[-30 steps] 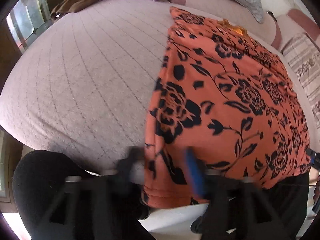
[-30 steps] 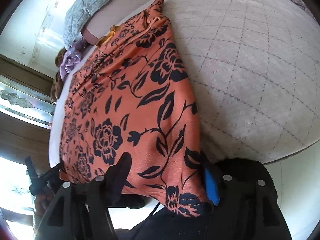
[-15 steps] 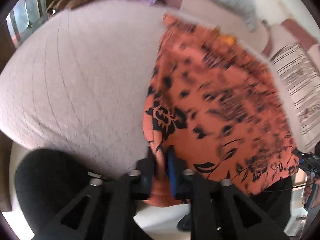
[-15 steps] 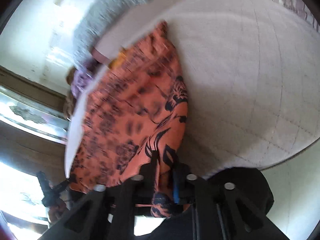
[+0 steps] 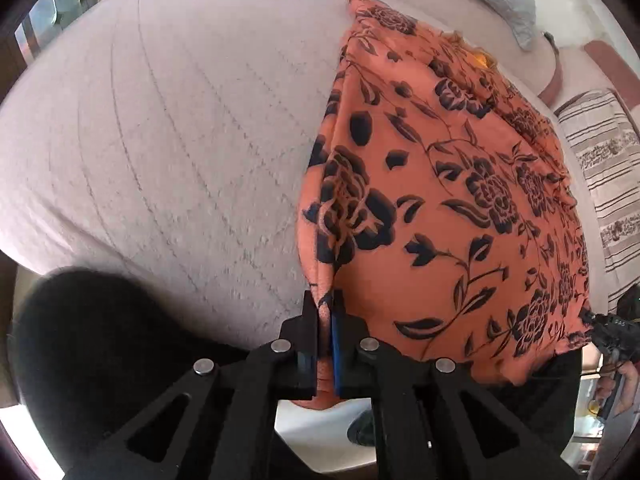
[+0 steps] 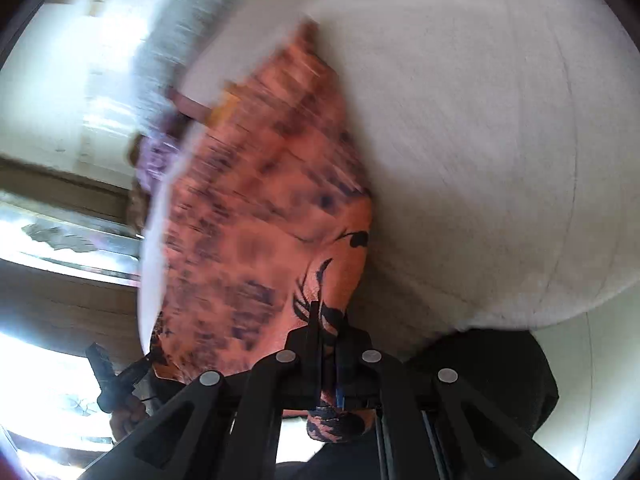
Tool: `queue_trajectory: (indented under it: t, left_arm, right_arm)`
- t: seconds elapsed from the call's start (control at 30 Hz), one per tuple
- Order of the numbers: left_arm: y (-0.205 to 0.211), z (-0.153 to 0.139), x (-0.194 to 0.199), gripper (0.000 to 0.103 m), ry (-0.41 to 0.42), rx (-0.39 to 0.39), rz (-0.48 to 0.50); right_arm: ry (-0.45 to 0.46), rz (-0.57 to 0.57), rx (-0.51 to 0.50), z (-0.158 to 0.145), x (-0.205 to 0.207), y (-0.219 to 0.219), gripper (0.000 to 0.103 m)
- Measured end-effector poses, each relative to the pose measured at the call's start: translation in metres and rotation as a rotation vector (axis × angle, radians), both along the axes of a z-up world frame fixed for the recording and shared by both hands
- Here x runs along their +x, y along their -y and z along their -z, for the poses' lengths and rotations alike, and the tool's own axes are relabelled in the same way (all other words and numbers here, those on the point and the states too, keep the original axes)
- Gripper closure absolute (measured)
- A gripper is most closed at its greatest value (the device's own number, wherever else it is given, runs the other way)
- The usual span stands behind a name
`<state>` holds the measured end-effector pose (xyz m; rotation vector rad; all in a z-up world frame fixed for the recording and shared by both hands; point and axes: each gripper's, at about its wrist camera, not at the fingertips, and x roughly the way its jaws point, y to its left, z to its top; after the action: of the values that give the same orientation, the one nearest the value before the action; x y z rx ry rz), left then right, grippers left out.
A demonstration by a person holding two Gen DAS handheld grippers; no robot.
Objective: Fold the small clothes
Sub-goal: 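Lift the hem with both grippers and fold it toward the collar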
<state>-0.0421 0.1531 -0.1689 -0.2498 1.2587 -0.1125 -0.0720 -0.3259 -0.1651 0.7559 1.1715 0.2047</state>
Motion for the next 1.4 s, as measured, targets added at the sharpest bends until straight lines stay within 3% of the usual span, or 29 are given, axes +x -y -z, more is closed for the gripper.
queue_trajectory:
  t: [0.03, 0.1, 0.27, 0.33, 0.4, 0.43, 0.5, 0.53, 0.57, 0.6, 0.63, 0.67, 0.77, 0.83, 0.9, 1.0, 1.03, 1.07, 1.1, 1.13, 1.2, 1.27, 1.4]
  left_arm:
    - [0.002, -0.012, 0.001, 0.098, 0.020, -0.002, 0.015]
    - [0.004, -0.039, 0.007, 0.098, 0.083, -0.036, 0.019]
    - [0.009, -0.120, 0.083, 0.098, 0.299, -0.152, 0.067]
    - [0.015, -0.145, 0.133, 0.097, 0.396, -0.153, 0.050]
    - [0.015, -0.157, 0.172, 0.090, 0.477, -0.145, 0.022]
    - [0.016, -0.153, 0.197, 0.081, 0.495, -0.127, 0.002]
    - [0.014, -0.129, 0.237, 0.013, 0.504, -0.052, -0.049]
    - [0.015, -0.109, 0.257, 0.011, 0.469, -0.005, -0.083]
    - [0.015, -0.084, 0.275, 0.011, 0.405, 0.033, -0.100]
    - [0.013, -0.065, 0.287, 0.014, 0.330, 0.054, -0.096]
    - [0.010, -0.050, 0.294, 0.017, 0.262, 0.063, -0.097]
    - [0.002, -0.046, 0.291, 0.022, 0.247, 0.044, -0.112]
    - [-0.021, -0.068, 0.248, 0.021, 0.368, -0.001, -0.165]
    - [-0.025, -0.071, 0.224, 0.017, 0.375, -0.025, -0.147]
    - [-0.015, -0.055, 0.211, 0.011, 0.317, -0.032, -0.106]
    - [0.017, -0.015, 0.221, 0.012, 0.182, 0.012, -0.034]
    - [0.031, -0.009, 0.223, 0.013, 0.179, 0.074, -0.001]
    - [0.039, -0.011, 0.222, 0.050, 0.210, 0.114, 0.028]
    - [0.046, -0.014, 0.224, 0.081, 0.199, 0.091, 0.072]
    - [0.046, -0.021, 0.230, 0.084, 0.158, 0.061, 0.043]
    - [0.039, -0.044, 0.229, 0.085, 0.180, 0.010, -0.001]
    - [0.033, -0.084, 0.209, 0.085, 0.254, -0.042, -0.004]
    - [0.016, -0.132, 0.131, 0.084, 0.351, -0.055, 0.002]
  right_arm:
    - [-0.054, 0.005, 0.024, 0.018, 0.001, 0.001, 0.099]
    - [-0.037, 0.027, 0.061, 0.014, 0.003, 0.004, 0.099]
    - [0.177, 0.009, 0.140, -0.061, 0.053, 0.006, 0.099]
    - [0.284, 0.020, 0.177, -0.096, 0.097, 0.012, 0.099]
    - [0.370, 0.069, 0.177, -0.122, 0.145, 0.026, 0.098]
    - [0.387, 0.094, 0.185, -0.126, 0.164, 0.030, 0.095]
    - [0.405, 0.136, 0.216, -0.122, 0.212, 0.036, 0.095]
    - [0.387, 0.137, 0.195, -0.107, 0.242, 0.037, 0.075]
    - [0.340, 0.147, 0.160, -0.092, 0.257, 0.033, 0.060]
    - [0.277, 0.158, 0.113, -0.074, 0.269, 0.030, 0.028]
    - [0.208, 0.168, 0.056, -0.055, 0.277, 0.026, 0.027]
    - [0.174, 0.170, 0.015, -0.041, 0.277, 0.022, 0.027]
    - [0.221, 0.170, -0.012, -0.034, 0.244, 0.014, 0.027]
    - [0.261, 0.156, -0.066, -0.038, 0.216, 0.011, 0.027]
    - [0.233, 0.127, -0.113, -0.035, 0.202, 0.010, 0.027]
    - [0.179, 0.050, -0.144, -0.019, 0.215, -0.003, 0.027]
    - [0.171, 0.008, -0.192, -0.015, 0.218, -0.016, 0.029]
    - [0.173, -0.018, -0.248, -0.016, 0.223, -0.027, 0.033]
    - [0.158, -0.039, -0.279, -0.016, 0.225, -0.030, 0.062]
    - [0.135, -0.057, -0.267, -0.018, 0.227, -0.033, 0.076]
    - [0.124, -0.073, -0.277, -0.028, 0.228, -0.037, 0.079]
    - [0.167, -0.068, -0.272, -0.056, 0.220, -0.038, 0.080]
    - [0.264, -0.098, -0.237, -0.114, 0.181, -0.044, 0.081]
